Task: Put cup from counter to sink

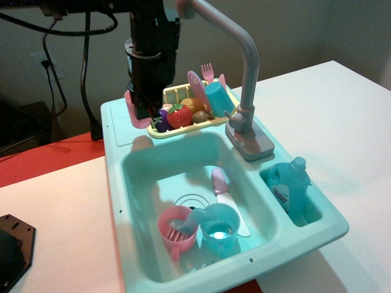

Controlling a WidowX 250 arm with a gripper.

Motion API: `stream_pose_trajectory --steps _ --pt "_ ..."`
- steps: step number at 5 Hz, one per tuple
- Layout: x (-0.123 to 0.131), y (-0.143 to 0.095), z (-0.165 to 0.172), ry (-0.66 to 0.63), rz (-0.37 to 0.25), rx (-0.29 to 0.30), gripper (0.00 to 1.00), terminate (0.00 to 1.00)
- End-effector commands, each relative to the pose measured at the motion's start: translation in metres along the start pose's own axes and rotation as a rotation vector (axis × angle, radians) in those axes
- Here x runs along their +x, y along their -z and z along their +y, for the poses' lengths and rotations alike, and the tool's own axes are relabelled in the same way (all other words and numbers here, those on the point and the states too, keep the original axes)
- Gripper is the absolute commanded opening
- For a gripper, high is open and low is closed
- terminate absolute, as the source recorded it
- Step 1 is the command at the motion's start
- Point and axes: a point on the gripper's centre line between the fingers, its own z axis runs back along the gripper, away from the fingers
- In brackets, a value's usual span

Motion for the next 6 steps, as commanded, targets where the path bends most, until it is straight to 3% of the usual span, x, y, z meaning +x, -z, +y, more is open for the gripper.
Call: stream_pose_trajectory --steps 1,2,3,4,6 --pt "0.004 -0.021 -0.042 0.053 -0.07 -0.046 0.0 0.0" --pt "0.0 -0.017 -0.07 0.099 -0.059 -0.09 0.0 0.0" --pt "-0.002 -0.007 -0.085 0.107 -0.06 -0.076 0.0 0.0" --pt "0.007 0.01 -0.078 0.078 -0.056 -0.009 0.0 0.0" --pt "0.023 0.044 -0.073 0.066 -0.007 0.004 0.0 0.0"
